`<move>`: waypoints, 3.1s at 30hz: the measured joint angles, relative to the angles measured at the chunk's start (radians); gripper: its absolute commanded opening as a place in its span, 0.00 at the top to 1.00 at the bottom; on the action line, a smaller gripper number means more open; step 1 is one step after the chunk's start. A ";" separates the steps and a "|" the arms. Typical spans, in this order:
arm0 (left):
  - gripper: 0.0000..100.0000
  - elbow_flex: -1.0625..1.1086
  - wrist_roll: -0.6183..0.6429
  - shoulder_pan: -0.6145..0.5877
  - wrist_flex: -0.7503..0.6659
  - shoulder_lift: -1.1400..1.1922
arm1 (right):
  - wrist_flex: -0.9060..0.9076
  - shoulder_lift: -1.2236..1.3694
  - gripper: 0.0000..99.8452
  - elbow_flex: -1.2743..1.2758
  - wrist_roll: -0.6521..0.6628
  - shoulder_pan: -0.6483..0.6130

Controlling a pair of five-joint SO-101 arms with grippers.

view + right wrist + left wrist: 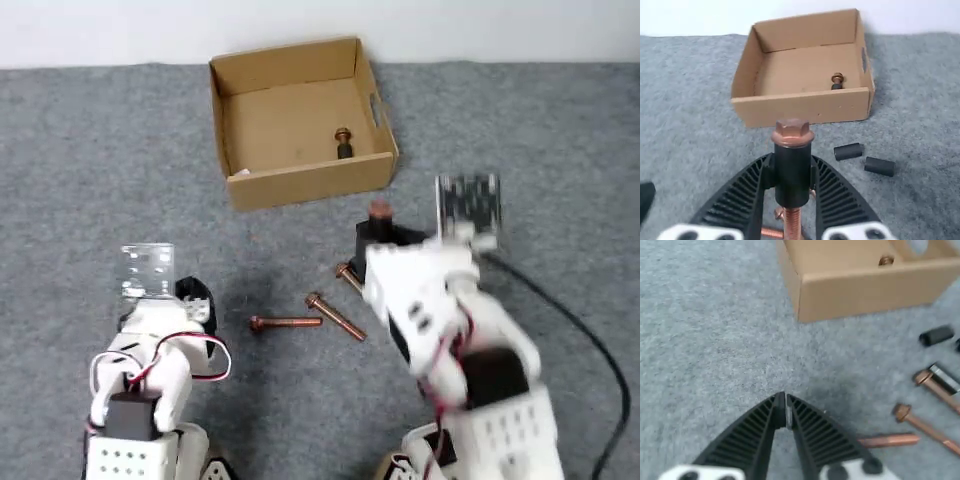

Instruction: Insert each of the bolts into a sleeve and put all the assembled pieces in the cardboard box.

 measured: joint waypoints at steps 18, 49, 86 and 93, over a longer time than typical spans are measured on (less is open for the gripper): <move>1.00 0.242 -0.094 -0.005 -0.226 0.002 | -0.336 0.996 0.99 -0.715 -0.020 0.006; 0.99 0.242 -0.100 -0.057 -0.221 0.002 | -0.471 1.754 0.85 -1.096 0.181 0.008; 0.99 0.242 -0.100 -0.063 -0.221 0.002 | 0.499 1.405 0.99 -1.114 0.361 -0.009; 0.99 0.242 -0.100 -0.063 -0.221 0.002 | 0.706 1.405 0.99 -1.114 0.477 -0.008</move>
